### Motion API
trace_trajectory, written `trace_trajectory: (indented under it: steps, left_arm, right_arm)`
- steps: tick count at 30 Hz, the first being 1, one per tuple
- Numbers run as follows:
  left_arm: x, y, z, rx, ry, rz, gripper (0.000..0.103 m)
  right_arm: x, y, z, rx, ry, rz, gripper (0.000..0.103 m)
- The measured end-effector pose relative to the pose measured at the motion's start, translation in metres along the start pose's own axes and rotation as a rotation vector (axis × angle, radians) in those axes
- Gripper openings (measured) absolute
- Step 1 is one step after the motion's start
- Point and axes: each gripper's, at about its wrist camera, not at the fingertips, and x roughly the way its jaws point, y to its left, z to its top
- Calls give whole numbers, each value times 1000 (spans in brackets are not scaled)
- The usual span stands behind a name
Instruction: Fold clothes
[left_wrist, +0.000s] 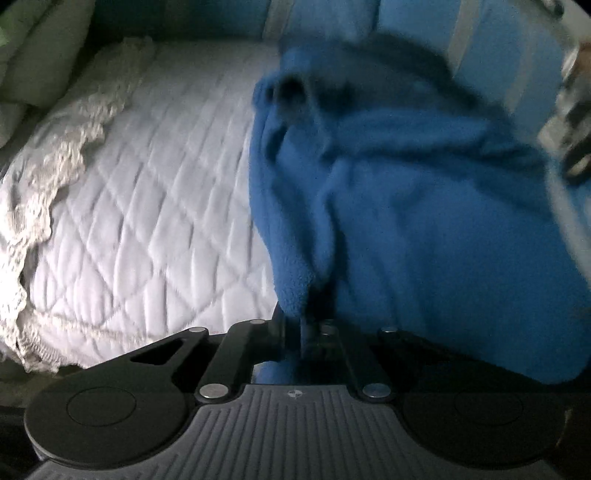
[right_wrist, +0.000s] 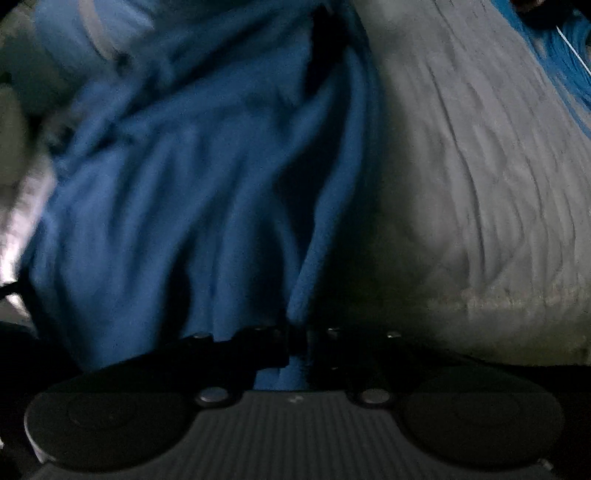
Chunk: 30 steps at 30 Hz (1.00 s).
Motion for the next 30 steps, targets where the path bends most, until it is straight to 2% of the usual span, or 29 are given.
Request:
trace_trajectory:
  steps: [3, 12, 15, 19, 24, 27, 30]
  left_arm:
    - [-15, 10, 16, -39, -45, -71, 6]
    - [-4, 26, 73, -195, -162, -194, 6]
    - [10, 17, 98, -251, -204, -209, 6]
    - [36, 11, 126, -348, -240, -184, 6]
    - [80, 18, 143, -464, -276, -148, 7]
    - [100, 32, 145, -527, -251, -174, 7]
    - [105, 41, 149, -550, -259, -229, 8]
  right_arm:
    - [-26, -12, 13, 47, -96, 86, 8]
    - [-46, -30, 62, 104, -296, 152, 7]
    - [-38, -28, 92, 128, -364, 173, 7]
    - [-17, -31, 132, 219, -423, 168, 7]
    - [25, -38, 166, 324, -476, 151, 8]
    - [39, -43, 174, 325, -483, 128, 8]
    - [43, -49, 180, 313, -487, 133, 9]
